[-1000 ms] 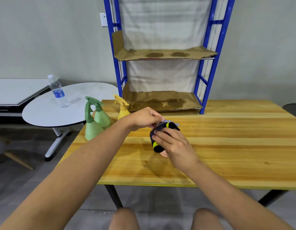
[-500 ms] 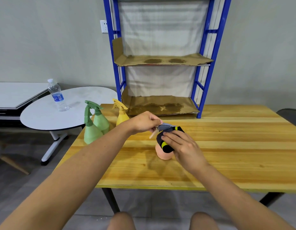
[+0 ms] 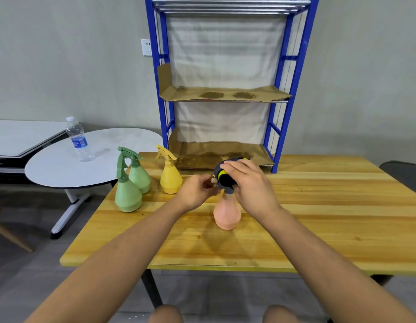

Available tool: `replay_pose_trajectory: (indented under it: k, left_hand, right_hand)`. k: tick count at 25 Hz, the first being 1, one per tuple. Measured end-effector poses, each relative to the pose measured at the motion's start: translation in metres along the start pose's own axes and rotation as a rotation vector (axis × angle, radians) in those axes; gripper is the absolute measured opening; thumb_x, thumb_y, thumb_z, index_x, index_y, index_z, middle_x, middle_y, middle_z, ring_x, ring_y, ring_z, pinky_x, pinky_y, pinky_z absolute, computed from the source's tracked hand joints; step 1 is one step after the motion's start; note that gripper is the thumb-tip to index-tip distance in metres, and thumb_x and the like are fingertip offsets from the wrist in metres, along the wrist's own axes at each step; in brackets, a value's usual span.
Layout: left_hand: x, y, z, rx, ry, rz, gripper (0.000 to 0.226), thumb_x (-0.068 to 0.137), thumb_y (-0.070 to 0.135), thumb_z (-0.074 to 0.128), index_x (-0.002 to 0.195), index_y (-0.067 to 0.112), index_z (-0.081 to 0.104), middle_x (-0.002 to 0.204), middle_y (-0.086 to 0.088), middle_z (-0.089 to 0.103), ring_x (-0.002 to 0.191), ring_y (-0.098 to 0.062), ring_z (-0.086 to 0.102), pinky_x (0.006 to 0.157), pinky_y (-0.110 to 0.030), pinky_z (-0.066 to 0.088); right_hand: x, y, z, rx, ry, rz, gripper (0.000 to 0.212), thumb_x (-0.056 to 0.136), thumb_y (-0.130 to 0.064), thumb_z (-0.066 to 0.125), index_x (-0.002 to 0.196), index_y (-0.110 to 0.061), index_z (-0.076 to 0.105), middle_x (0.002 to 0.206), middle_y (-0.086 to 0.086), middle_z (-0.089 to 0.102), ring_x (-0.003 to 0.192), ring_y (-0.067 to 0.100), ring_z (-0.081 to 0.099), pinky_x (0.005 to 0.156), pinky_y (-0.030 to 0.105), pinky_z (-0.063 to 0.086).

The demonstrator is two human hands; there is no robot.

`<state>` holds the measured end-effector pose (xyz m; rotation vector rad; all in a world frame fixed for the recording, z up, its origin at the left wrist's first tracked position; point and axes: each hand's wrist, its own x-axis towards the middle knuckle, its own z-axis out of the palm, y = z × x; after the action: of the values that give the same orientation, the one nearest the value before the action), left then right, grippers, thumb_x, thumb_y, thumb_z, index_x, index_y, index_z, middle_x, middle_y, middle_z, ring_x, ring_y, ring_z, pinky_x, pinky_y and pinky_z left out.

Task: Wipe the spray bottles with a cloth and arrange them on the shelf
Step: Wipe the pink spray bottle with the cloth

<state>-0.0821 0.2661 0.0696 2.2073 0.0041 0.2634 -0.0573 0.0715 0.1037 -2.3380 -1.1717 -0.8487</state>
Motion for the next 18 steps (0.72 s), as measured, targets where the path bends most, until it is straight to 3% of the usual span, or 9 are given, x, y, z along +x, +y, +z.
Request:
replay_pose_trajectory:
  k: [6, 10, 13, 15, 18]
  left_hand:
    - [0.000, 0.001, -0.003, -0.010, -0.035, -0.001, 0.011, 0.088, 0.022, 0.076, 0.087, 0.018, 0.065, 0.078, 0.001, 0.068, 0.068, -0.009, 0.056, 0.064, -0.028, 0.044]
    - [0.002, 0.004, -0.003, -0.010, -0.032, -0.004, 0.010, 0.088, 0.016, 0.074, 0.087, 0.010, 0.066, 0.078, 0.000, 0.069, 0.068, -0.010, 0.057, 0.065, -0.027, 0.045]
    - [0.002, 0.004, -0.007, 0.039, -0.046, 0.004, 0.005, 0.088, 0.017, 0.073, 0.088, 0.018, 0.068, 0.078, 0.003, 0.070, 0.070, -0.009, 0.060, 0.068, -0.035, 0.049]
    - [0.000, 0.009, -0.009, 0.125, -0.059, 0.033, 0.023, 0.089, 0.026, 0.073, 0.111, 0.026, 0.068, 0.088, 0.006, 0.069, 0.079, -0.009, 0.060, 0.074, -0.036, 0.050]
    - [0.000, 0.023, -0.005, 0.363, -0.060, 0.157, 0.050, 0.095, 0.038, 0.064, 0.142, 0.032, 0.050, 0.128, 0.007, 0.056, 0.119, -0.013, 0.046, 0.100, -0.032, 0.041]
  right_hand:
    - [-0.003, 0.035, -0.004, -0.134, -0.130, 0.130, 0.051, 0.083, -0.003, 0.070, 0.129, -0.022, 0.061, 0.127, -0.005, 0.065, 0.121, 0.021, 0.050, 0.101, 0.039, 0.047]
    - [-0.006, 0.011, -0.004, -0.059, -0.046, 0.048, 0.058, 0.076, 0.000, 0.074, 0.130, -0.016, 0.062, 0.128, -0.001, 0.065, 0.122, 0.023, 0.053, 0.104, 0.038, 0.047]
    - [-0.010, 0.008, -0.003, -0.041, -0.036, 0.073, 0.060, 0.076, -0.002, 0.076, 0.132, -0.015, 0.061, 0.129, 0.000, 0.065, 0.123, 0.022, 0.053, 0.104, 0.035, 0.045]
    - [-0.013, 0.021, -0.008, -0.062, -0.065, 0.142, 0.057, 0.078, -0.001, 0.074, 0.132, -0.016, 0.061, 0.128, 0.000, 0.065, 0.122, 0.022, 0.052, 0.103, 0.036, 0.046]
    - [-0.031, 0.036, -0.016, -0.043, -0.073, 0.213, 0.056, 0.075, 0.004, 0.073, 0.128, -0.014, 0.064, 0.125, 0.003, 0.067, 0.118, 0.027, 0.055, 0.100, 0.040, 0.049]
